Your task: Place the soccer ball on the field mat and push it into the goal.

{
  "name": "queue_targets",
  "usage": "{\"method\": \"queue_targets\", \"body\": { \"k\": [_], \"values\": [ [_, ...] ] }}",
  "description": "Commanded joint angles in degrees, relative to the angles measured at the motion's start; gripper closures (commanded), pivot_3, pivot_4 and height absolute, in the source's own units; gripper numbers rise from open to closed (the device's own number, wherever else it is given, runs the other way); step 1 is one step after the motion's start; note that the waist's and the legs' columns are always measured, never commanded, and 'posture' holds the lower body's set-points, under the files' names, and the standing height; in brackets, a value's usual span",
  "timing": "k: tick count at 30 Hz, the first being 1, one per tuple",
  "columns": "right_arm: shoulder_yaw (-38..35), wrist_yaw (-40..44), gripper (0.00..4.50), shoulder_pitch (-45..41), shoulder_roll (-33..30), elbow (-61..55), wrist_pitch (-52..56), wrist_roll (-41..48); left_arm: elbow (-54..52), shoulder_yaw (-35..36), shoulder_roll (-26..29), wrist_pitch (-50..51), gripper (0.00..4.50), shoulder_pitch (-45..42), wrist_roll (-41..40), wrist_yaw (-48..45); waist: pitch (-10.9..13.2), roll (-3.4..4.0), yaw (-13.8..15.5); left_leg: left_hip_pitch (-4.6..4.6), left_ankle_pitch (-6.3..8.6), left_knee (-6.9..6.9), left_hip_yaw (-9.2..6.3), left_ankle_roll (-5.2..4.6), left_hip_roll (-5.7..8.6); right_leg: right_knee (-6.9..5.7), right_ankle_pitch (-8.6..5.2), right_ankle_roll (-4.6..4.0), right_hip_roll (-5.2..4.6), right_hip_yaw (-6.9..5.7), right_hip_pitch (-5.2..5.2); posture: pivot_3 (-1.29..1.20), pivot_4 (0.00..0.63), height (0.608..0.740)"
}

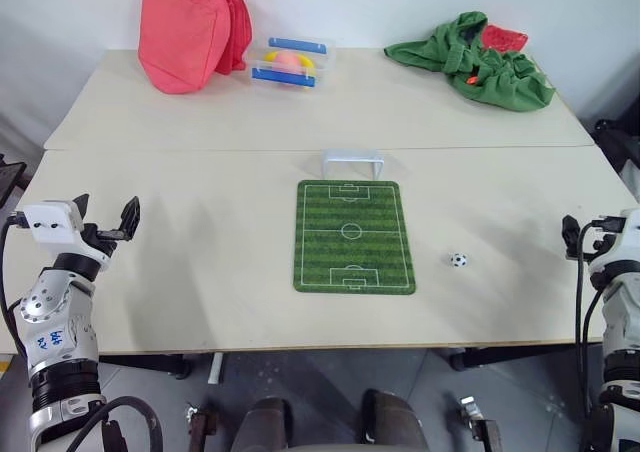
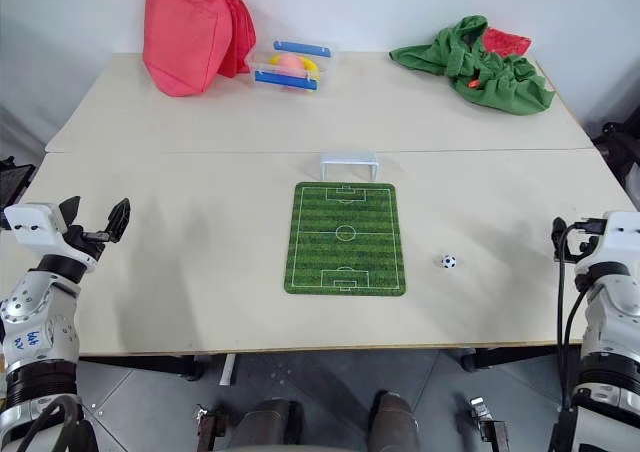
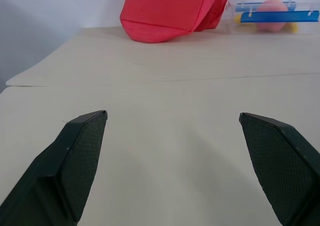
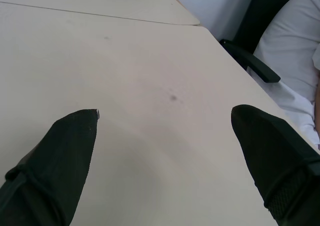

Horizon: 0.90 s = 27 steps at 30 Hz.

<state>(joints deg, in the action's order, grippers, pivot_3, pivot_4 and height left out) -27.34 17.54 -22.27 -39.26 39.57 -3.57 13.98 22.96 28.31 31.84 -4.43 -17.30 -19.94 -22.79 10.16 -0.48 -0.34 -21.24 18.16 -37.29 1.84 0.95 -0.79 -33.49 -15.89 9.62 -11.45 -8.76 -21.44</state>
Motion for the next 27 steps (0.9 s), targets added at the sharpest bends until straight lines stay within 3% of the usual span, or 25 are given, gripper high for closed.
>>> {"method": "queue_targets", "body": {
  "k": [1,8,11,15,19,27],
  "values": [
    [-0.4,0.7,0.03,-0.4,-1.9,-1.8,0.4,0.3,-3.9,-1.0,0.5,-3.0,0.0,0.8,0.7,-1.5,0.0,0.0,0.0,0.0,0.0,0.0,0.01,0.0,0.01,0.0,0.0,0.0,0.0,0.01,0.0,0.0,0.15,0.74],
    [-0.4,4.3,0.03,0.9,-3.3,-8.6,4.3,1.3,-4.1,-0.5,2.1,-0.2,0.0,-0.2,-2.0,-4.9,0.0,0.04,0.1,-0.01,0.0,-0.01,0.02,0.0,0.0,-0.01,0.0,0.0,0.0,0.03,-0.02,0.0,0.15,0.74],
    [1.4,7.8,0.03,1.3,-4.9,-14.0,9.1,1.4,-3.9,-1.9,3.6,1.1,0.0,-1.0,-3.7,-11.1,0.0,0.05,0.1,-0.01,0.0,-0.01,0.03,0.0,0.0,-0.02,0.0,0.0,0.0,0.03,-0.03,0.0,0.15,0.74],
    [8.2,22.7,0.03,3.6,-8.4,-27.1,16.3,5.3,-6.7,-8.4,6.9,1.0,0.0,-0.8,-4.4,-25.8,0.0,0.08,0.0,0.0,0.0,-0.01,0.04,0.0,-0.01,-0.04,0.0,0.0,0.01,0.04,-0.05,0.0,0.15,0.74],
    [14.6,36.8,0.03,5.8,-13.2,-33.5,20.1,7.1,-7.9,-13.3,8.9,4.3,0.0,-1.3,-5.1,-34.8,0.1,0.11,0.2,-0.01,0.01,-0.02,0.07,-0.01,-0.01,-0.02,0.0,0.0,0.02,0.06,-0.05,0.0,0.15,0.74],
    [23.4,49.4,0.03,1.9,-15.4,-28.5,18.2,3.9,-9.7,-17.5,9.3,6.6,0.0,-0.4,-5.1,-42.6,0.1,0.1,0.2,-0.02,0.02,-0.08,0.08,-0.04,0.0,-0.04,0.0,0.0,0.02,0.06,-0.06,0.0,0.15,0.74]
  ]
}}
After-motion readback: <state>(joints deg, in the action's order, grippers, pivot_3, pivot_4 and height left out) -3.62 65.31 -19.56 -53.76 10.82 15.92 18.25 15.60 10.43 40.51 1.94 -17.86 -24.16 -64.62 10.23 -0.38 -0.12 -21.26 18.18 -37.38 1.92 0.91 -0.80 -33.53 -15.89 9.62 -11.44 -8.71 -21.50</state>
